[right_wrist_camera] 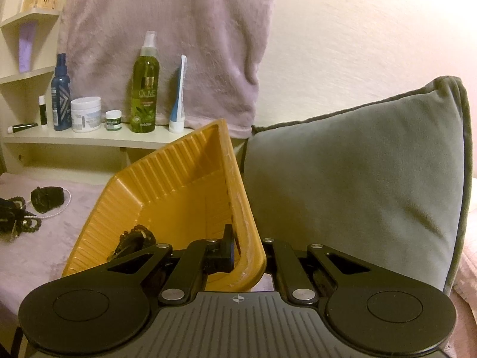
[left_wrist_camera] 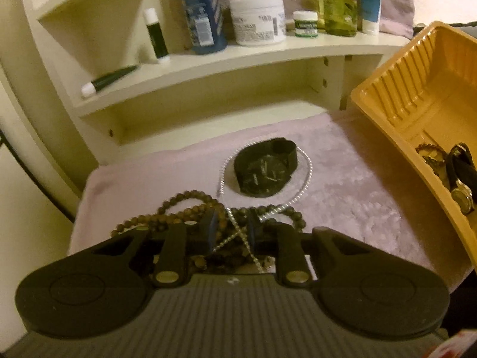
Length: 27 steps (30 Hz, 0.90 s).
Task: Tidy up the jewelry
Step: 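Grasp the pearl strand in the bead tangle with the left gripper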
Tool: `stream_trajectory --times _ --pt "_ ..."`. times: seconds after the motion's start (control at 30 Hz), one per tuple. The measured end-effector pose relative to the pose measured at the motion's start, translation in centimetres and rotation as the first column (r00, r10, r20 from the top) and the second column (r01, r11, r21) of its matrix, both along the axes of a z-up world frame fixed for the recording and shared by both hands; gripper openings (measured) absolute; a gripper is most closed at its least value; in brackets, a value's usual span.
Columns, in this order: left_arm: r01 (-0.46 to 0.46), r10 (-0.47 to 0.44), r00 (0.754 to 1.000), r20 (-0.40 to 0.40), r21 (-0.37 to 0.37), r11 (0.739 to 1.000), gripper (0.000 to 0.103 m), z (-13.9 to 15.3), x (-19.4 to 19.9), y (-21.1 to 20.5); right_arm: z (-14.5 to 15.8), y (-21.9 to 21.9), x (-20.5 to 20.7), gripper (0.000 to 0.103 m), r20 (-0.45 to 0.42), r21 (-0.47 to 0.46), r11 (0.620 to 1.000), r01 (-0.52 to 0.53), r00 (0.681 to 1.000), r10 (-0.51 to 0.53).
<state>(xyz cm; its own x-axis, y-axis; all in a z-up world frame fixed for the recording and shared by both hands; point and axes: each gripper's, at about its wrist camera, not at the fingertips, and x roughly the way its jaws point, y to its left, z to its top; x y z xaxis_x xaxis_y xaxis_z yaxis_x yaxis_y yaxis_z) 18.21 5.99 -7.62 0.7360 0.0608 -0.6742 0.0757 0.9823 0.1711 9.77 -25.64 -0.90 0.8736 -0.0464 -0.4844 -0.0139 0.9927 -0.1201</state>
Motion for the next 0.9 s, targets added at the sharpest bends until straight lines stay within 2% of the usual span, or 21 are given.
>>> stream_trajectory --times 0.1,0.33,0.53,0.63,0.7,0.9 --pt "-0.001 0.001 0.999 0.032 0.009 1.0 0.018 0.7 -0.8 -0.2 0.0 0.0 0.0 0.006 0.0 0.0 1.0 0.001 1.0 -0.001" --pt "-0.005 0.004 1.0 -0.011 -0.038 0.999 0.018 0.0 -0.1 0.1 0.0 0.0 0.0 0.006 0.0 -0.002 1.0 0.002 1.0 -0.002" --pt "-0.027 0.026 0.999 -0.023 -0.036 0.999 0.016 -0.3 0.7 0.4 0.0 0.1 0.1 0.006 0.001 -0.003 1.0 0.002 1.0 -0.002" --pt "-0.019 0.019 1.0 -0.012 -0.002 1.0 0.009 -0.1 0.5 0.0 0.0 0.1 0.1 0.006 0.0 -0.004 1.0 0.002 1.0 -0.002" --pt "0.002 -0.002 1.0 0.013 0.011 1.0 0.009 0.4 0.0 -0.4 0.1 0.1 0.2 0.006 -0.003 -0.002 1.0 0.001 1.0 -0.001" --pt "0.012 -0.012 1.0 0.007 0.015 1.0 0.009 -0.3 1.9 0.1 0.1 0.1 0.2 0.006 -0.003 -0.004 1.0 0.0 1.0 0.0"
